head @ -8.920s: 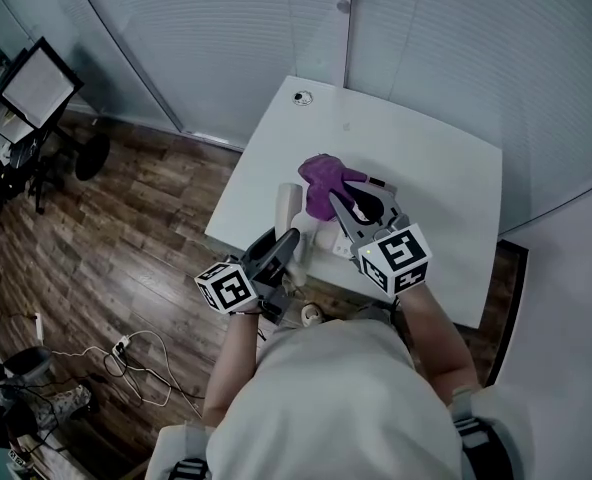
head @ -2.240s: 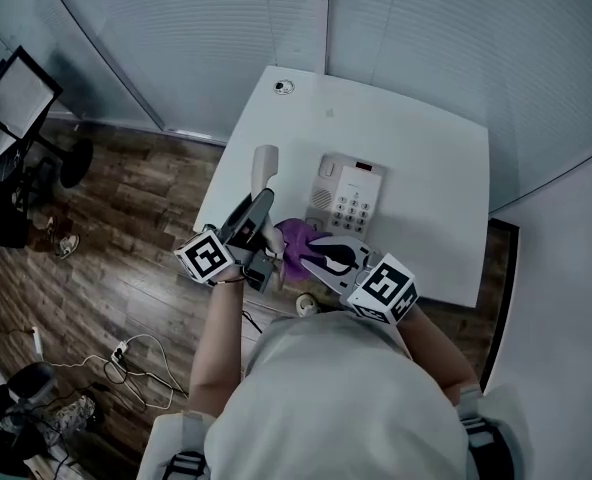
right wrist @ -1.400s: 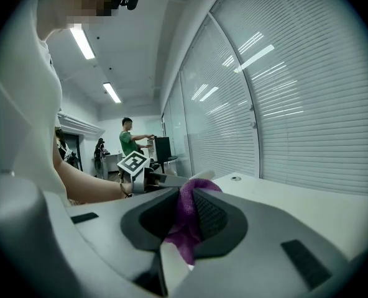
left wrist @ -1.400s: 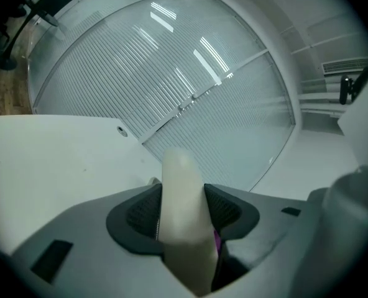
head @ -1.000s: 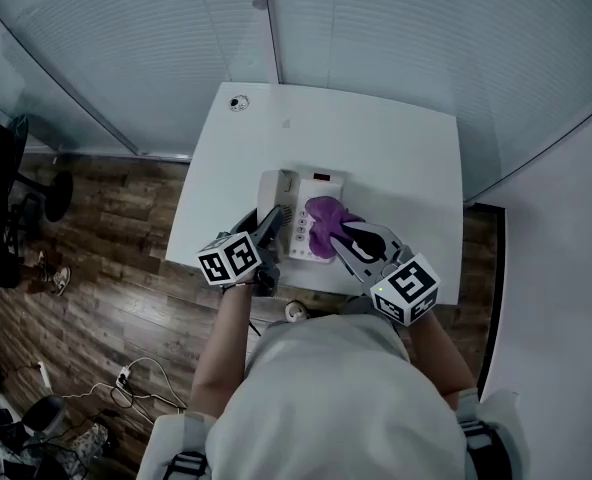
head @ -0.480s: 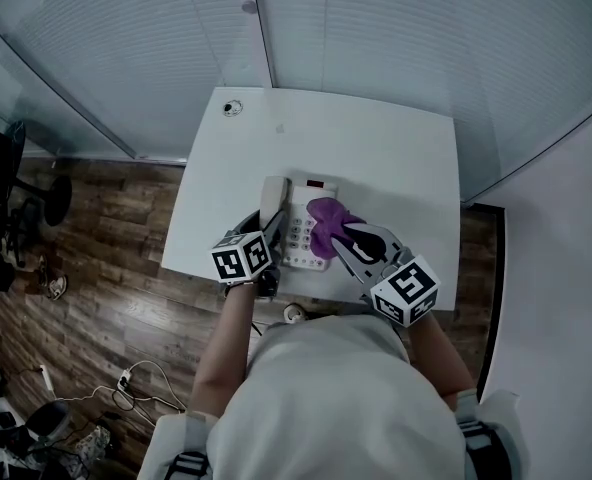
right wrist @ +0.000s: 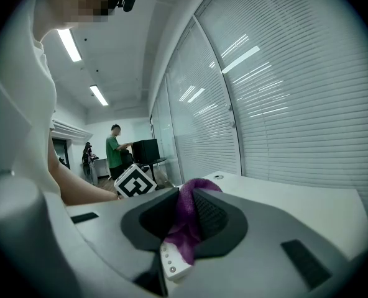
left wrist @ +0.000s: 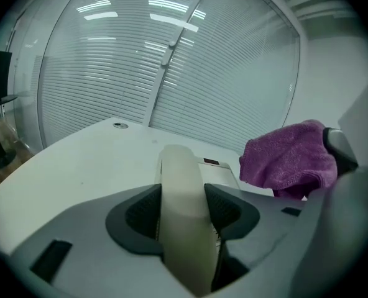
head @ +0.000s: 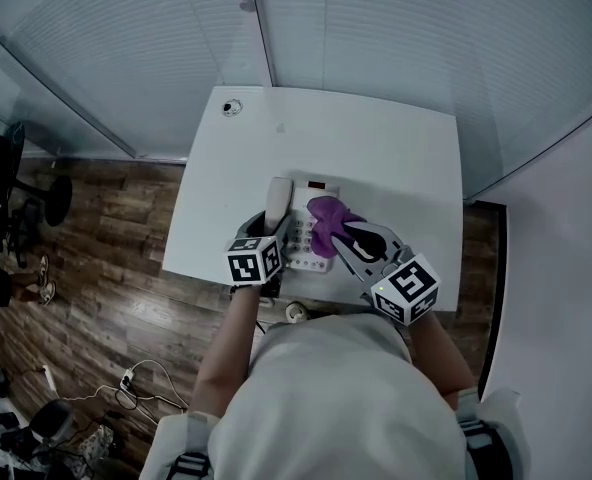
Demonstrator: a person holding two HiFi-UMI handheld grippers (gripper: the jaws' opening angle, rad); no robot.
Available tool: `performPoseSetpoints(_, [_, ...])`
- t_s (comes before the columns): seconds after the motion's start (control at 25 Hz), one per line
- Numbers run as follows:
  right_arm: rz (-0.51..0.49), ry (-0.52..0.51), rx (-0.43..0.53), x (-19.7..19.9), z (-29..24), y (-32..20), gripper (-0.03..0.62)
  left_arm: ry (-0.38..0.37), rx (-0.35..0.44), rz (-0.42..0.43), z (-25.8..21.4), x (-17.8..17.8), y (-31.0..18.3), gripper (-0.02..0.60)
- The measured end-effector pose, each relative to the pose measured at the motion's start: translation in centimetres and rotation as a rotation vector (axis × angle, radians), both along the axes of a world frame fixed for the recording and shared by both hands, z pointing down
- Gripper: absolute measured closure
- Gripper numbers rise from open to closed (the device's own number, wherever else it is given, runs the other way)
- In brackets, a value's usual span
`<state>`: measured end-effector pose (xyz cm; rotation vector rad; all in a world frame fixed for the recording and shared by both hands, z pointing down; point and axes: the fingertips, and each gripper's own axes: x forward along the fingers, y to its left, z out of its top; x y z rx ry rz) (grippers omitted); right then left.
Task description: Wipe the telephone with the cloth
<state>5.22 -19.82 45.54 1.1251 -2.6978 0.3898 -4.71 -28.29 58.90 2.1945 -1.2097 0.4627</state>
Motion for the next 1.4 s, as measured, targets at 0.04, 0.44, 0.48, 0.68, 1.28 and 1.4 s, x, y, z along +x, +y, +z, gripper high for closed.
performPoseSetpoints(0.04, [0.000,0.002,0.000,0.0,0.0,-0.1,0.514,-0.006,0.008,0.004,0.0,0.0,0.0,0.357])
performPoseSetpoints(0.44, [-0.012,0.009,-0.004,-1.2,0.4,-0.5,0.514,-0.024,0.014,0.021,0.4,0.5,-0.5,0.357])
performPoseSetpoints(0.48, [-0.011,0.010,-0.004,-1.3,0.4,-0.5,0.514,-0.011,0.009,0.028,0.3,0.6,-0.4,0.347])
performPoseSetpoints(0.68, [-0.004,0.019,0.003,-1.9,0.0,0.6,0.514,0.011,0.014,0.050,-0.5,0.0,0.9,0.281])
performPoseSetpoints(1.28, [0.059,0.000,0.035,-5.7,-0.3,1.9,0.514,0.077,0.079,-0.079,-4.9,-6.9,4.7,0.397])
performPoseSetpoints(1.4, [0.049,0.001,0.037,-6.6,-0.3,2.3,0.514,0.092,0.092,-0.110,-5.9,-7.9,5.3,0.453])
